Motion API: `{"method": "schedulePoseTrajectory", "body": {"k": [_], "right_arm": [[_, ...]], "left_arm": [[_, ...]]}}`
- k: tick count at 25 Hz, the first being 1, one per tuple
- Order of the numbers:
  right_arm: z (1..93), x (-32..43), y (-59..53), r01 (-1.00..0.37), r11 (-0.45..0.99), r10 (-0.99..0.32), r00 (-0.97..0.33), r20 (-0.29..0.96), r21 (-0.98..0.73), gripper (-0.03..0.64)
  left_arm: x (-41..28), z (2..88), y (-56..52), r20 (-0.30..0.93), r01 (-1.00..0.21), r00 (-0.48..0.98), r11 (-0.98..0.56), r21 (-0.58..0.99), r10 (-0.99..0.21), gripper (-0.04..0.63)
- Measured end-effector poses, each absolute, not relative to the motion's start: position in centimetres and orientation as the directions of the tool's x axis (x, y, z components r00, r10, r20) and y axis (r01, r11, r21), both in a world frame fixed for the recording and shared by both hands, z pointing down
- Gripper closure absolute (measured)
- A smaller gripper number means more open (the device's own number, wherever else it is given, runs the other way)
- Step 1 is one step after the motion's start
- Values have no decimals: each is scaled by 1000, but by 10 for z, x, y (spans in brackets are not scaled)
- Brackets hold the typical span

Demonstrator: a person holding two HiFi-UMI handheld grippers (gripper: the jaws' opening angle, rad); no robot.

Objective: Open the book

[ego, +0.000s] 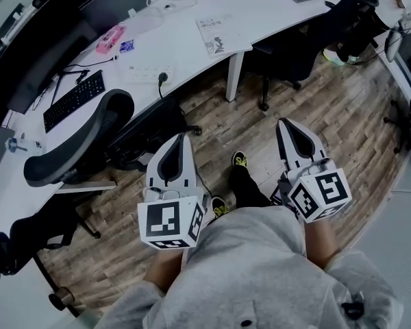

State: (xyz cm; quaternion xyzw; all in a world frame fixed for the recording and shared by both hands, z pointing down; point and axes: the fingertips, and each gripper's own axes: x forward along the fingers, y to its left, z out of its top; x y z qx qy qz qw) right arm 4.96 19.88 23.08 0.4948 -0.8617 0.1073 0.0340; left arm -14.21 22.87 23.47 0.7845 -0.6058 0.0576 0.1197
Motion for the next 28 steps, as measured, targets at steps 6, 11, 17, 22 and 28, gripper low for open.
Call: {"method": "schedulePoseTrajectory", "body": {"k": [6,11,17,22,28], "right_arm": [[242,74,168,-877,449,-860,-476,181,-171,591],[254,89,142,-882,433,-862,-466,199,-188,591],[267,96,100,-880,426,-855,-467,224,-208,591],[275,100,63,-871,443,-838,-486,247,-212,591],[274,99,29,-860,458,-828,-505,242,-226,591]], "left_arm": [[-120,241,192,245,-956,290,-268,118,-925,586],[-104,251,162,269,-952,306,-284,118,-913,586],[-98,263,121,303,-952,304,-280,121,-903,586],[-96,264,84,310,-957,289,-266,117,-906,586],[-98,263,56,319,-963,268,-247,105,-909,586]]}}
